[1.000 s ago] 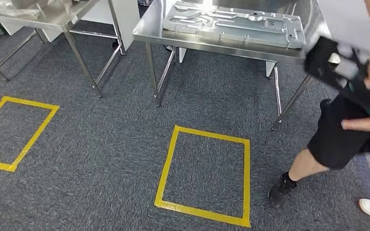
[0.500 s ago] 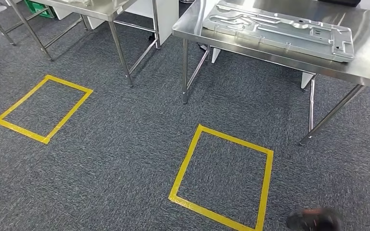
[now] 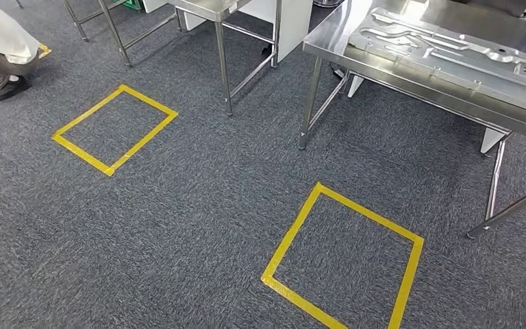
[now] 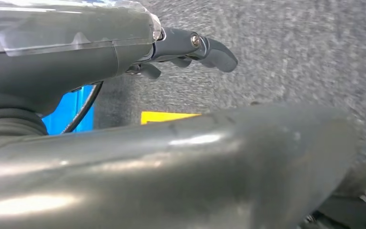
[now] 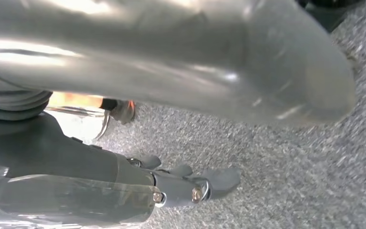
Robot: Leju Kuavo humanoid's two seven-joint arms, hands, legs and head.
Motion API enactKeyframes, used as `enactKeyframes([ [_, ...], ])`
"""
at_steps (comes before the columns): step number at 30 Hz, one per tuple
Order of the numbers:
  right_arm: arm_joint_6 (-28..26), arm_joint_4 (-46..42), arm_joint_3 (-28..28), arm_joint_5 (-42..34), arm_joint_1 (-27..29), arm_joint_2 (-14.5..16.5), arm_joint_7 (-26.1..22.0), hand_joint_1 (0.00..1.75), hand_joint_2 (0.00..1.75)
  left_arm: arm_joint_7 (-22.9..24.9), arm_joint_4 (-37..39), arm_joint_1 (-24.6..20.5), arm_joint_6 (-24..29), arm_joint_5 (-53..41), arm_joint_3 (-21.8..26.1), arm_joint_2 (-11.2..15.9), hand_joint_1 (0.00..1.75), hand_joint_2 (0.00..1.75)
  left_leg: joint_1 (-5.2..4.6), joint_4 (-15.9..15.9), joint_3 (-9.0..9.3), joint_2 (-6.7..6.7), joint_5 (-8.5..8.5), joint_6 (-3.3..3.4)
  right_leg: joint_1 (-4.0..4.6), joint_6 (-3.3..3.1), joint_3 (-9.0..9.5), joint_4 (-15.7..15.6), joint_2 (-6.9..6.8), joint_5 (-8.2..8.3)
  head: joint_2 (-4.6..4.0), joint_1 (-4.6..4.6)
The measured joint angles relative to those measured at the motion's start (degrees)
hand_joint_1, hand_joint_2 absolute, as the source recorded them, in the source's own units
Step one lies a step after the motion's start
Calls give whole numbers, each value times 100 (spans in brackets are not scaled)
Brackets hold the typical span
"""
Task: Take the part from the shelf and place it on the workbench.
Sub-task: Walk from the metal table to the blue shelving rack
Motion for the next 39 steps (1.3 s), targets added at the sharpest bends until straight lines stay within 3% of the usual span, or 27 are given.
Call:
enactKeyframes([
  [2,1,1,3,1,-9,15,2,0,0,1,-1,-2,0,-1,0,3,0,0,18,-44,8,-112,36,82,-29,47,-54,176,214,-167,0,0],
  [4,-1,2,4,1,17,42,3,0,0,1,-1,-24,0,-2,-1,3,0,0,16,-65,1,-232,69,142,-34,48,-357,814,545,-539,0,1],
  [6,-3,3,4,1,39,57,3,0,0,1,-1,-32,0,-2,-2,2,0,0,-14,-62,-20,-373,83,170,-25,29,-724,1517,659,-788,0,1],
  [7,-3,3,4,1,47,58,3,0,0,1,0,-25,0,-2,-2,1,0,0,-30,-58,-24,-453,87,175,-23,16,-796,1619,672,-745,0,1],
  [8,-3,4,4,1,51,60,4,0,0,1,0,-19,0,-2,-2,1,0,0,-44,-51,-23,-539,89,178,-22,-5,-763,1498,690,-591,0,1],
  [9,-3,4,4,1,54,60,4,0,0,1,0,-15,0,-2,-2,0,0,0,-54,-40,-21,-624,91,177,-20,-36,-629,1171,750,-360,0,1],
  [11,-4,4,4,1,58,60,4,0,0,1,0,-21,0,-2,-3,-9,0,0,-60,-16,-33,-778,96,156,-14,-111,-313,435,1039,-21,0,1],
  [13,-7,4,4,1,59,64,4,0,0,1,0,-37,0,-2,-4,-18,0,0,-44,-5,-75,-902,115,94,5,-145,-192,125,1212,49,0,1],
  [15,-9,4,5,3,45,69,5,0,0,2,0,-34,0,-6,-6,-19,0,0,-24,-17,-113,-1030,148,8,15,-170,-180,76,1098,79,0,1],
  [16,-8,4,5,5,41,68,6,0,0,3,0,-23,0,-8,-7,-19,0,0,-24,9,-134,-997,138,-22,10,-201,-162,40,1018,101,0,1],
  [18,-5,4,7,11,48,58,7,0,0,10,-1,-13,-3,-11,-7,-19,0,0,-40,338,-295,-709,-73,-65,-9,-270,-132,-33,834,142,0,-3],
  [20,-2,5,7,17,73,30,7,0,0,20,1,-31,-11,-14,-10,-19,0,0,-25,1047,-614,-387,-462,-102,10,-303,-127,-46,634,145,0,-4],
  [22,-1,8,7,24,83,-10,6,0,0,32,1,-39,-19,-21,-14,-19,0,0,13,1538,-807,-292,-639,-157,12,-303,-127,-42,430,138,0,-3],
  [23,-1,8,8,27,80,-26,2,0,0,42,1,-34,-21,-26,-15,-18,0,0,35,1494,-754,-261,-581,-184,5,-293,-126,-36,339,134,0,-3],
  [24,-1,8,8,30,76,-36,-4,0,0,48,1,-28,-23,-33,-16,-16,0,0,58,1226,-579,-208,-443,-207,-7,-274,-123,-27,256,126,0,-3],
  [26,-2,8,9,32,71,-40,-28,0,0,56,0,-44,-23,-50,-19,-15,0,0,86,444,-90,54,-175,-227,-4,-200,-102,15,115,91,0,-4],
  [28,-6,8,9,38,62,-40,-48,0,0,56,-1,-81,-19,-61,-24,-15,0,0,79,28,145,215,-86,-162,13,-102,-73,43,-4,51,0,-2],
  [30,-16,8,17,53,28,-39,-50,0,0,65,-1,-84,-15,-61,-25,-9,0,0,48,-2,105,114,-71,-54,-5,-13,-46,29,-112,48,0,-1],
  [31,-22,9,26,66,9,-33,-44,0,0,73,-1,-74,-15,-58,-25,-3,0,0,41,-14,91,53,-49,-10,-25,29,-38,39,-85,36,0,-1],
  [33,-31,9,43,101,3,1,-29,0,0,93,-1,-73,-15,-52,-24,7,0,0,39,-41,68,-71,9,74,-54,73,-141,290,206,-182,0,-1],
  [35,-39,9,56,140,29,45,-15,0,0,109,-1,-92,-17,-40,-24,7,0,0,25,-45,37,-207,50,130,-40,57,-458,987,553,-605,0,-1],
  [36,-44,9,64,160,45,60,-10,0,0,113,-1,-96,-17,-33,-24,6,0,0,11,-43,26,-287,60,146,-23,38,-635,1364,622,-758,0,-1],
  [37,-48,10,77,178,56,69,-4,0,0,116,-1,-90,-17,-27,-24,5,0,0,-5,-40,24,-370,64,152,-7,14,-760,1611,654,-803,0,-1],
  [38,-55,10,93,201,61,75,0,0,0,119,-1,-76,-17,-20,-23,5,0,0,-22,-38,26,-457,65,154,10,-21,-799,1647,672,-726,0,-1],
  [39,-66,9,111,226,62,79,6,0,0,120,-1,-62,-15,-15,-23,5,0,0,-37,-36,34,-542,65,155,30,-69,-734,1449,700,-541,0,-1],
])
